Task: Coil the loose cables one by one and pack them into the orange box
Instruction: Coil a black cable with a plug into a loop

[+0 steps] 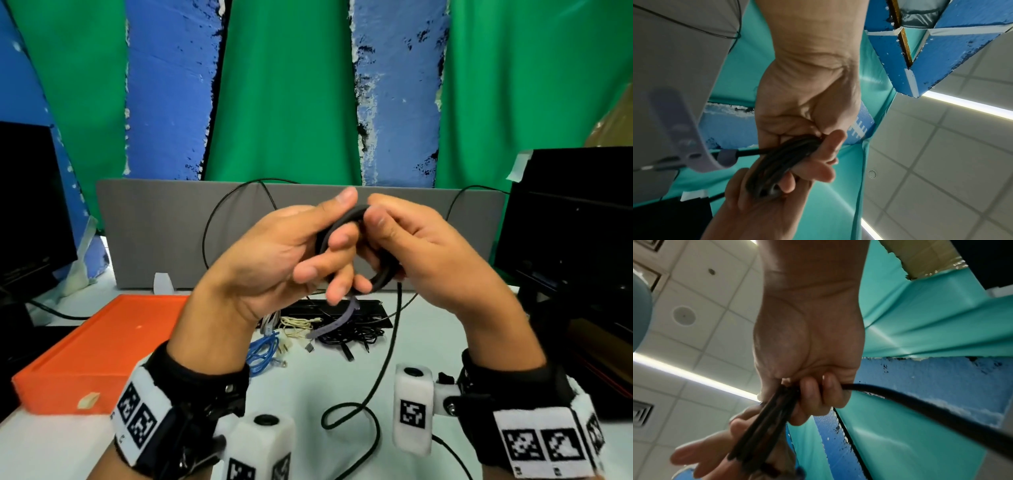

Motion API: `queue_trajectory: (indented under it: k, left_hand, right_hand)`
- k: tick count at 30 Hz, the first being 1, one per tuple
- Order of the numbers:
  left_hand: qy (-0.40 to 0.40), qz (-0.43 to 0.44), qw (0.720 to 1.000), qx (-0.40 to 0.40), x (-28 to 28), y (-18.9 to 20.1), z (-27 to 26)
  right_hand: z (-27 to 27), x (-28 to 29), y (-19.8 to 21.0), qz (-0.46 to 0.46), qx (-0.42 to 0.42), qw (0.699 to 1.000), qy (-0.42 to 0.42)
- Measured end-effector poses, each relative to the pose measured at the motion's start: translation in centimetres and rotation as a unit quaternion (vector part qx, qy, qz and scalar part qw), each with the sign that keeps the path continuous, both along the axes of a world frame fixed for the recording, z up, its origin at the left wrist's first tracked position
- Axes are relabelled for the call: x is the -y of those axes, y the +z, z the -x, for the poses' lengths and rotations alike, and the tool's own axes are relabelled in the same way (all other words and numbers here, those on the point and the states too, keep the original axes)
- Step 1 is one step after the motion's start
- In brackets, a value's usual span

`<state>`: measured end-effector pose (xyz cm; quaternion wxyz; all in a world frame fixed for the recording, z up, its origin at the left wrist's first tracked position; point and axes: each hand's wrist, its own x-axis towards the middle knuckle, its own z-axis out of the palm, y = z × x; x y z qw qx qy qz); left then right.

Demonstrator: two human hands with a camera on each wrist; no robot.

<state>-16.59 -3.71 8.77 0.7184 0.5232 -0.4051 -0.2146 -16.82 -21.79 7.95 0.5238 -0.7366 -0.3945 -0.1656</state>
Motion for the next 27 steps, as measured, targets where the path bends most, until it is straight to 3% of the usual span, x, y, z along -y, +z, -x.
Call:
queue_trajectory:
  k: [5,13,18,20,23,25,27]
  left_hand:
    - [-0.003,0.091,0.996,-0.011,1.1,0.1,0.6]
    - [-0.102,0.051,0.993,-0.002,0.3,0.3,1.3]
    - [-0.122,0.144,0.981,-0.033,0.3,0.6,1.7]
    - [-0.091,0.199,0.975,-0.031,0.0,0.8,1.0]
    - [0.008,0.274,0.961,-0.019,-1.0,1.0,-0.5]
    - [0.140,0.271,0.952,0.037,-1.6,0.9,-1.6]
    - [0.311,0.204,0.916,0.148,-1.8,0.6,-2.5]
  right_hand:
    - [0.1,-1.7,0.1,-0.142,-0.009,0.990,-0.004]
    - [1.7,-1.7,0.6,-0.114,0.055,0.992,0.023]
    - [0.9,-2.3,0.3,-0.200,-0.028,0.979,-0.011]
    - [0.0,-2.3,0.0,-0.185,-0.058,0.978,-0.073]
    - [-1.4,-2.3,-0.9,-0.019,-0.059,0.987,-0.148]
    - [-2.0,-2.5,-1.7,0.119,-0.049,0.978,-0.167]
    - [-1.9,-3.2,-2.3,0.220,-0.062,0.962,-0.146]
